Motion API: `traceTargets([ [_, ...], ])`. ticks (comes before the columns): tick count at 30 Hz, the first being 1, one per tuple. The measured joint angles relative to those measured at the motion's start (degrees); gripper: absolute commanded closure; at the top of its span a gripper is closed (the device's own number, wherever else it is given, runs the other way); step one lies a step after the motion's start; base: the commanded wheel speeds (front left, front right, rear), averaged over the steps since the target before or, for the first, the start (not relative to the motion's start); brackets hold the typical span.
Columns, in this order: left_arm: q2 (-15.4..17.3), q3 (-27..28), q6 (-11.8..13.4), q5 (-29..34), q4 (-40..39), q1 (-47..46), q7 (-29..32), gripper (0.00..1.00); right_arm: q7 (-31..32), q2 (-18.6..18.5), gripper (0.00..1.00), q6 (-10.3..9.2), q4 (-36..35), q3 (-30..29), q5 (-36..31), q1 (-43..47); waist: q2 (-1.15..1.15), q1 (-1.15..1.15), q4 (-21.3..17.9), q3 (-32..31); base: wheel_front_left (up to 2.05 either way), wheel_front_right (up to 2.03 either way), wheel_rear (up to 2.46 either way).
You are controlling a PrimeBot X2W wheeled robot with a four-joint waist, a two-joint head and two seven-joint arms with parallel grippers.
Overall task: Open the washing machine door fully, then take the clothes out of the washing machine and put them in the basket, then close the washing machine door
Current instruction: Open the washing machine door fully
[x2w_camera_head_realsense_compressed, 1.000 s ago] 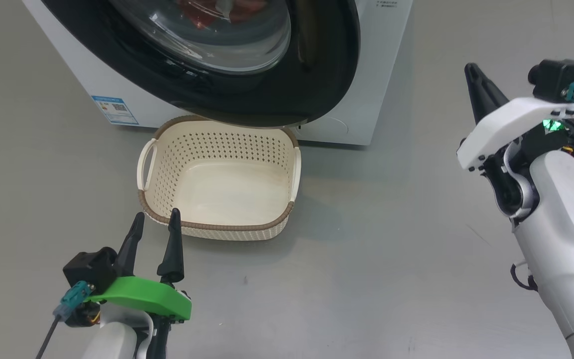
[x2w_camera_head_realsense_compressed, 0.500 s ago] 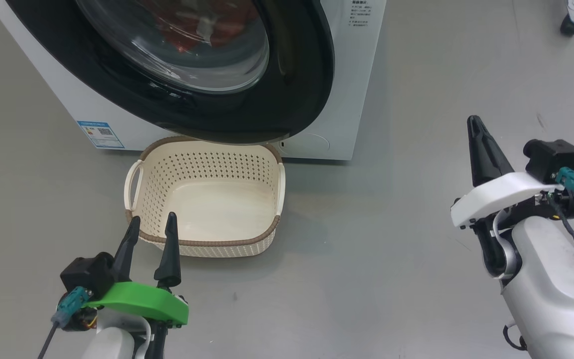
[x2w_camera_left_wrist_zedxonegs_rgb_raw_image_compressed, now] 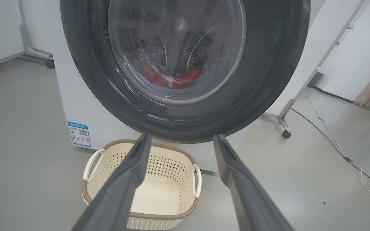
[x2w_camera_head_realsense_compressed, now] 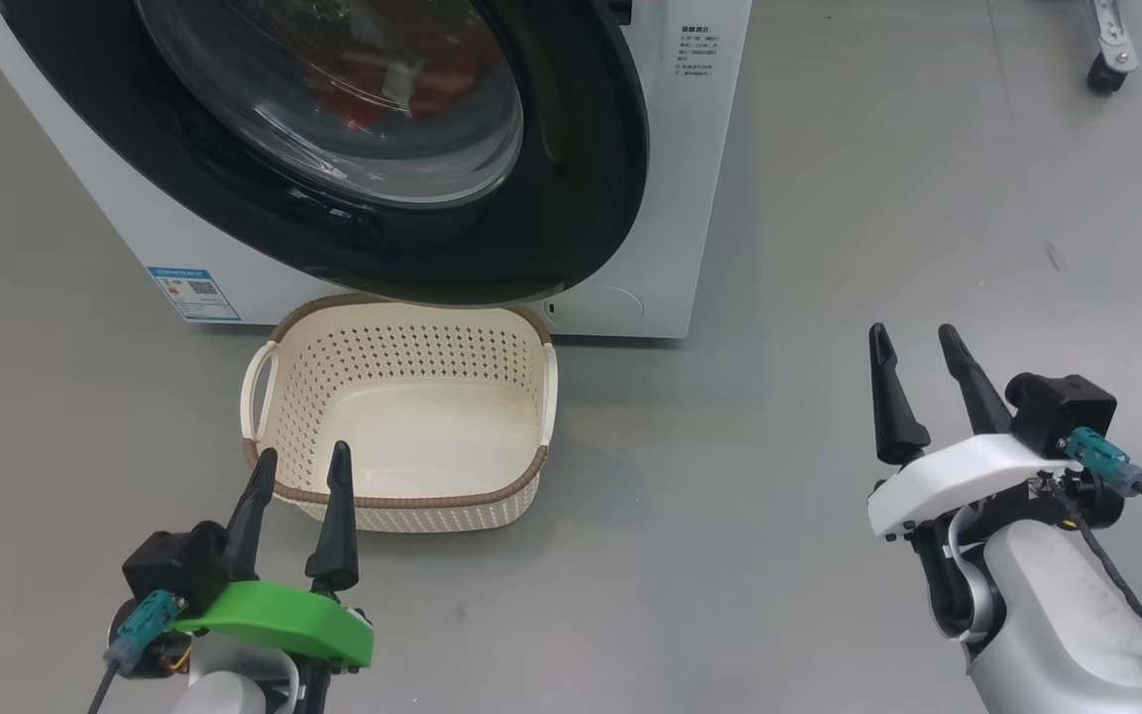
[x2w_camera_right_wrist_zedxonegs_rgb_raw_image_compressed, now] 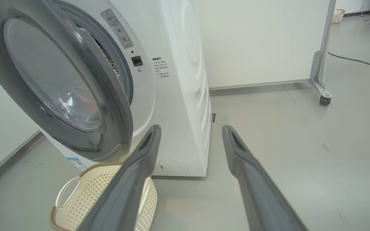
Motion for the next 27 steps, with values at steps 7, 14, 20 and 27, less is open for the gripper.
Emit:
traceTargets([
  [7,0.1,0.6,0.0,0.7,-0.9,0.9,0.0,0.00,0.0,0.6,0.00,-0.27,-1.6,0.2,-1.6,3.1,0.00,0.00,-0.8,-0.9,0.00,0.00,0.00],
  [14,0.1,0.8,0.0,0.8,-1.7,1.9,0.0,0.00,0.0,1.1,0.00,-1.41,-5.2,-1.4,-2.7,5.1,0.00,0.00,-1.5,-1.5,0.00,0.00,0.00],
  [20,0.1,0.8,0.0,1.0,-2.4,2.0,0.0,0.00,0.0,1.9,0.00,-1.48,-7.7,-2.0,-4.1,6.2,0.00,0.00,-1.8,-1.1,0.00,0.00,0.00],
  [27,0.1,0.8,0.0,1.0,-2.9,2.0,0.0,0.00,0.0,2.3,0.00,-1.93,-9.4,-3.2,-4.6,7.9,0.00,0.00,-1.8,-0.7,0.00,0.00,0.00],
])
